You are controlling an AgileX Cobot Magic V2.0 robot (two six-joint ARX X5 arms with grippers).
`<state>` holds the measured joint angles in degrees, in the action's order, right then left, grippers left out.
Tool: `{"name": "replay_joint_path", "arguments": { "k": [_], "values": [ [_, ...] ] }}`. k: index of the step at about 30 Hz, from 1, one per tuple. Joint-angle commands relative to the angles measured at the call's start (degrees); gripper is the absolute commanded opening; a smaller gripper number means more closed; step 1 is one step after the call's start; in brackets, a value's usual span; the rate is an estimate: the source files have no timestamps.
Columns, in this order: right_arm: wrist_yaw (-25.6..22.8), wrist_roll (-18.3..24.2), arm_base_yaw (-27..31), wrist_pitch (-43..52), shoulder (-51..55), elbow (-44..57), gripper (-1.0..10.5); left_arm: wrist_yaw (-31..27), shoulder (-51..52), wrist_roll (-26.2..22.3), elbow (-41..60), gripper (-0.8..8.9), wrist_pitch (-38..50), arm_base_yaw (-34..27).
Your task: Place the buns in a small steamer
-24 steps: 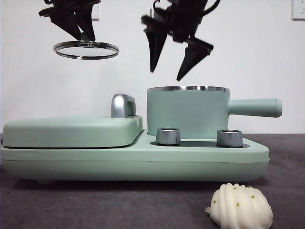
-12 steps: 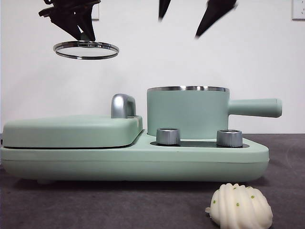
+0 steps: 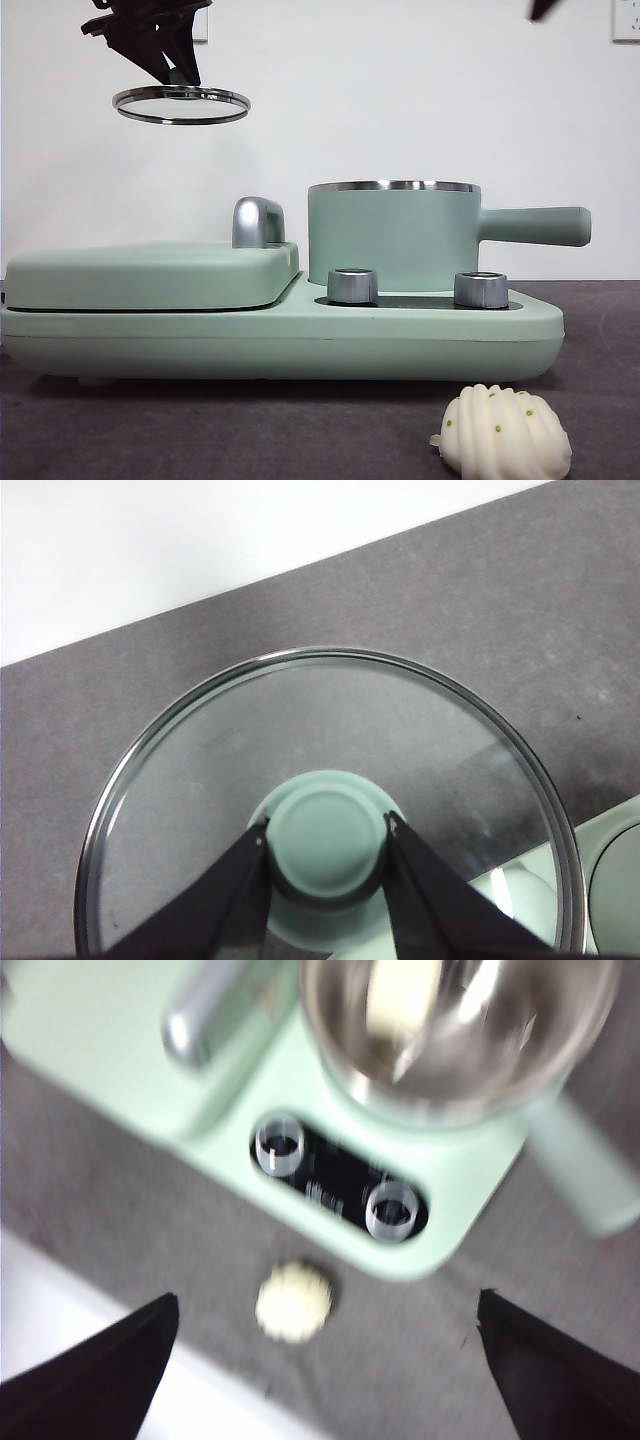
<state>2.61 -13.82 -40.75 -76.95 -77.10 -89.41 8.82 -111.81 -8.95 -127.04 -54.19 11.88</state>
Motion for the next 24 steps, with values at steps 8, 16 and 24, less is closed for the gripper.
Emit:
{"name": "replay_joint_path", "arguments": {
  "k": [8,16,24],
  "values": [
    [-0.66,-9.49,-7.02,8.70,2.64,18.25,4.8,0.24,-0.85,1.11,-2.10,0.54,1.44,0.37],
    [-0.74,-15.72,-10.86,16.98,1.46,29.35,4.8,0.24,-0.85,1.16,-2.10,0.54,1.40,0.52],
    [0.42,-17.29,-12.15,27.50,1.33,38.91,4.8,0.24,-0.85,1.16,-2.10,0.54,1.40,0.77]
  ]
}}
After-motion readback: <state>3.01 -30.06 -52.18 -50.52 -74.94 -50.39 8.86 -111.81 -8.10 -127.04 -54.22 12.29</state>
